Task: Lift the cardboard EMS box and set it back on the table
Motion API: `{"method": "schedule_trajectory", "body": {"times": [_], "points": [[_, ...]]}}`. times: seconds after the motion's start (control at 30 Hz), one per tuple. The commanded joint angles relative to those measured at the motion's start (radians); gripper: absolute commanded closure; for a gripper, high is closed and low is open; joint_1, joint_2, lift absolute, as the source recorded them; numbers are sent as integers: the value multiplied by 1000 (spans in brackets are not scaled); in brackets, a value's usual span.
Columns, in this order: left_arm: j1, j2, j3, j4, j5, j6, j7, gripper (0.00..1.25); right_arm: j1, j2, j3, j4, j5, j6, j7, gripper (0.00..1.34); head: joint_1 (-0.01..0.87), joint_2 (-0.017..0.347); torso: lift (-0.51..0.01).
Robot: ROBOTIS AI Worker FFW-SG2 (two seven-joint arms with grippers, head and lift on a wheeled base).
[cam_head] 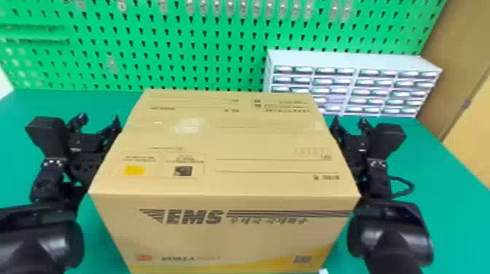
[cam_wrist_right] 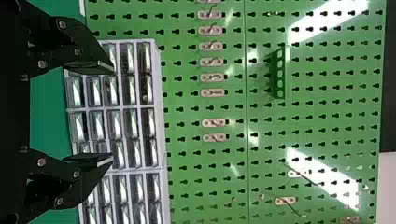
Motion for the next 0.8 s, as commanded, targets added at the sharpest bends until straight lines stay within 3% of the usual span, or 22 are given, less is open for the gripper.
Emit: {"method": "schedule_trajectory", "body": {"times": [0.0, 0.77], "points": [[0, 0, -10, 0, 0, 2, 3, 496, -7, 1, 12, 7, -1, -3, 0, 582, 678, -15, -94], [-5, 0, -27, 2, 5, 2, 8, 496, -30, 1, 45, 38, -29, -25, 0, 582, 678, -15, -94]]}}
